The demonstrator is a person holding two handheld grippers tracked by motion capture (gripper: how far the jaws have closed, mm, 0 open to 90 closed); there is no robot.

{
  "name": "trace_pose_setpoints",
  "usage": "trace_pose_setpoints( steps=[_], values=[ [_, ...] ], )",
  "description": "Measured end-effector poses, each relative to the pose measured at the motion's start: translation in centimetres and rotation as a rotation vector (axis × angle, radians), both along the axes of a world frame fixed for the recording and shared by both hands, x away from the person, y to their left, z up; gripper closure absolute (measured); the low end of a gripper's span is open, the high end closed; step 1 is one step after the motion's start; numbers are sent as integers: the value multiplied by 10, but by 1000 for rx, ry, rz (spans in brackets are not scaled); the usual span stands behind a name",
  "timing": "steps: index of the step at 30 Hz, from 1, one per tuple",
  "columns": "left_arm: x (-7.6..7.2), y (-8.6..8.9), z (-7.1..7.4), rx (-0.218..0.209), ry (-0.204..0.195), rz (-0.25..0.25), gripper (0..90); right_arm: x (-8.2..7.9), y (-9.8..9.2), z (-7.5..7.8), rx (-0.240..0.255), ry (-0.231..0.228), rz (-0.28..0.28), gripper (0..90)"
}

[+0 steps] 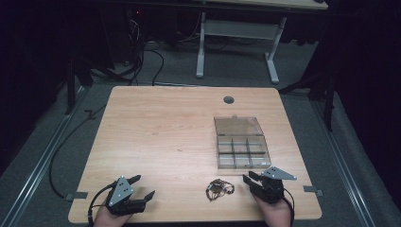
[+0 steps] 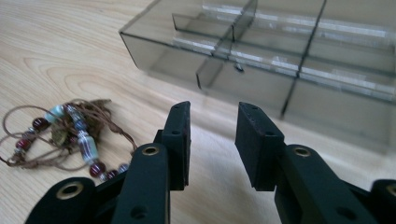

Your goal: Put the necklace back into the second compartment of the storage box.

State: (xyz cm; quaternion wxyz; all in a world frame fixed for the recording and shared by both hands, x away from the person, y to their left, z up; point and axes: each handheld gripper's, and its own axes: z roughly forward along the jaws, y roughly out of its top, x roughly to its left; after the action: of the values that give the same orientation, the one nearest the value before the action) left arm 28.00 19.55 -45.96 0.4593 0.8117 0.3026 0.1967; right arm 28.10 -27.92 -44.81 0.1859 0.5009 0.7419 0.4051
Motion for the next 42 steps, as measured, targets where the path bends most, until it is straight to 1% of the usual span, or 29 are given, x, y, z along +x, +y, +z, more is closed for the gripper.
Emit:
trace_pose_setpoints(
  steps=[1, 2, 3, 8, 12, 14, 17, 19, 22, 26, 29, 33, 36, 38, 42],
  values=[
    [0, 0, 0, 0, 1, -1, 238, -1, -1, -2, 11, 15, 1, 665],
    [0, 0, 0, 1, 2, -5, 238, 0, -1, -3, 7, 23, 7, 664],
    [0, 0, 0, 1, 1, -6, 238, 0, 0, -4, -5, 21, 10, 664],
    [0, 0, 0, -4, 3, -16, 238, -1, 2, -4, 2, 28, 12, 663],
    [0, 0, 0, -5, 9, -24, 237, -2, 4, -2, 14, 10, 21, 665],
    [0, 0, 0, -5, 10, -25, 237, -3, 6, -1, 10, 0, 28, 676],
    [0, 0, 0, -2, 9, -28, 237, -3, 14, 2, 16, -16, 64, 705],
    [0, 0, 0, 2, 14, -29, 237, -3, 20, 4, 13, -21, 91, 727],
    [0, -1, 0, 6, 15, -28, 237, -4, 34, 7, -4, -28, 132, 768],
    [1, -1, 0, 8, 16, -26, 239, -5, 55, 10, -7, -42, 190, 848],
    [0, -1, 0, 9, 16, -26, 239, -3, 72, 9, -16, -35, 233, 897],
    [0, -1, 0, 5, 15, -27, 239, -1, 89, 3, -46, 1, 282, 900],
    [0, -1, 0, 4, 15, -30, 239, -2, 91, 1, -63, 14, 283, 900],
    [0, -1, 0, 6, 16, -32, 239, -2, 90, 0, -61, 24, 280, 900],
    [0, -1, 0, 6, 15, -31, 239, -3, 88, -1, -64, 24, 274, 900]
  ],
)
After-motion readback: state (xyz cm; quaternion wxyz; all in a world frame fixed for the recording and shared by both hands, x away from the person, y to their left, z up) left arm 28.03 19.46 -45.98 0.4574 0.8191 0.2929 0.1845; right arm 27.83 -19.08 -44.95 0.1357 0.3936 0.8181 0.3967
